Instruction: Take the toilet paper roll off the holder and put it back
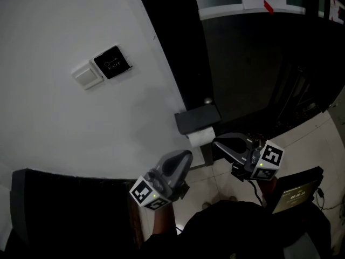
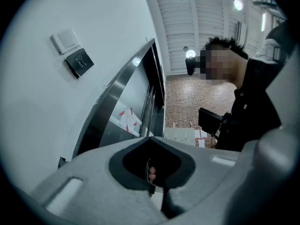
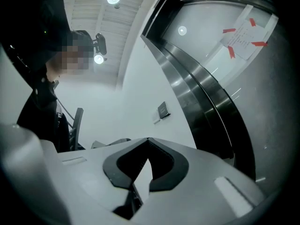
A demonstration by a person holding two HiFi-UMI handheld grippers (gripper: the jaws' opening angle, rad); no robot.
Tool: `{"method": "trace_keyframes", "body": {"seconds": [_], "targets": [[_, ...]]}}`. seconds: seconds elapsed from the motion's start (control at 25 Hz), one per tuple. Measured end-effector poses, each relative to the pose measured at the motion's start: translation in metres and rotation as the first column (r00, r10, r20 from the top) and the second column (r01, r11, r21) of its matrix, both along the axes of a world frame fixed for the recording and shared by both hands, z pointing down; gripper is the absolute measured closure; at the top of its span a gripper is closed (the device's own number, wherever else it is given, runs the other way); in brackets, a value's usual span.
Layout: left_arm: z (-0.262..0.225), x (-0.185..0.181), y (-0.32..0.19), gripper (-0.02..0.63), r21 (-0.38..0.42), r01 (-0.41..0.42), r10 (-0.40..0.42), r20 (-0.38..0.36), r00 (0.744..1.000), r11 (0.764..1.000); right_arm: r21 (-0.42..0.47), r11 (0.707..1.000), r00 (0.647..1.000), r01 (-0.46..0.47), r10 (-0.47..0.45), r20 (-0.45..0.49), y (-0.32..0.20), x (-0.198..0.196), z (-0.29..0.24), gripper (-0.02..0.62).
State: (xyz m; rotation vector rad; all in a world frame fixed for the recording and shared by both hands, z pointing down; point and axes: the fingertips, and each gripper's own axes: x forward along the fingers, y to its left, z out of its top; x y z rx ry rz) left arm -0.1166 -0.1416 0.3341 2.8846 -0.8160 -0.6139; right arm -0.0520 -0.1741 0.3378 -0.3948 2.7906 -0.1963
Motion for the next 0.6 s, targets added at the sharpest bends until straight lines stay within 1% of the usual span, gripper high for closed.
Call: {"method": "trace_keyframes", "body": {"seconds": [0.16, 0.32, 0.44, 0.6], "targets": [[-0.0011, 0.0004, 0.0009, 0.605, 0.001, -0.004, 0.004, 0.002, 1.000, 1.000, -0.006, 1.000, 1.000, 0.003, -0.003, 0.021, 0.0013, -0.0010, -0.0063, 0.594], [-0.0006, 0.0003, 0.0008, 0.606, -0.002, -0.008, 0.008, 0.004, 1.000, 1.000, -0.001, 1.000, 1.000, -0.008, 0.008, -0.003, 0.0001, -0.0001, -0.0003, 0.594], [0.0002, 0.0007, 0.0011, 0.606, -0.005, -0.012, 0.012, 0.005, 1.000, 1.000, -0.008, 1.000, 1.000, -0.005, 0.005, 0.009, 0.0013, -0.0011, -0.0035, 0.594], [-0.0004, 0.0012, 0.0005, 0.606, -0.002, -0.019, 0.019, 0.003, 1.000, 1.000, -0.009, 1.000, 1.000, -0.017, 0.017, -0.008, -0.0004, 0.0004, 0.0011, 0.594]]}}
